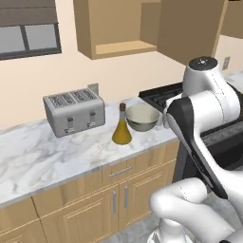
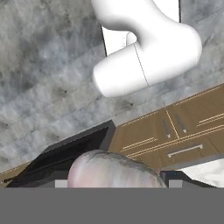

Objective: Retrieve the bottle and the shaker from the cabinet and place them next to the mixing bowl on the counter. Then add garlic from the fridge to the mixing bowl.

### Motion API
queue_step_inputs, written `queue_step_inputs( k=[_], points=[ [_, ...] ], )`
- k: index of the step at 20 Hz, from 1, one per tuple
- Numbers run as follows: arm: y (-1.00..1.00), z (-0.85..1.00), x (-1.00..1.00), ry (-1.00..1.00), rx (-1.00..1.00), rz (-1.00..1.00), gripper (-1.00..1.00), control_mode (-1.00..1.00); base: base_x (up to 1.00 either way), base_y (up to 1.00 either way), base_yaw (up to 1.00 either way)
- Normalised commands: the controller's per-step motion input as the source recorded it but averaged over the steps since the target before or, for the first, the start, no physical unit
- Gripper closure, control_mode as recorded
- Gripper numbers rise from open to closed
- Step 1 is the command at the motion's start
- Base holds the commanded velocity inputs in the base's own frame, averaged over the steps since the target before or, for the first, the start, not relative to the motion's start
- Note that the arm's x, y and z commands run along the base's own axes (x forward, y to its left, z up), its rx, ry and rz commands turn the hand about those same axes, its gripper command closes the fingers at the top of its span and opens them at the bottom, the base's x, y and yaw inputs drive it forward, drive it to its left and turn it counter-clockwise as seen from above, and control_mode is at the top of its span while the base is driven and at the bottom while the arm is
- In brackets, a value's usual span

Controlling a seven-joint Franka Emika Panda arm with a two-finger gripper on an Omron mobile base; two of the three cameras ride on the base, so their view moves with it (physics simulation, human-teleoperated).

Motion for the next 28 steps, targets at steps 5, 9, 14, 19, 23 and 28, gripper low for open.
queue_step_inputs(
  k=[5,9,14,19,23,28],
  points=[
    [0.0,0.0,0.0,0.0,0.0,0.0,1.0,1.0,0.69,-0.34,0.01],
    [0.0,0.0,0.0,0.0,0.0,0.0,1.0,1.0,0.57,-0.09,0.06],
    [0.0,0.0,0.0,0.0,0.0,0.0,1.0,1.0,0.56,0.0,0.08],
    [0.0,0.0,0.0,0.0,0.0,0.0,1.0,1.0,0.24,0.0,0.07],
    [0.0,0.0,0.0,0.0,0.0,0.0,1.0,1.0,0.0,0.0,0.0],
    [-0.14,-0.04,0.49,0.0,0.03,0.13,1.0,-1.0,0.0,0.0,0.0]
  ],
)
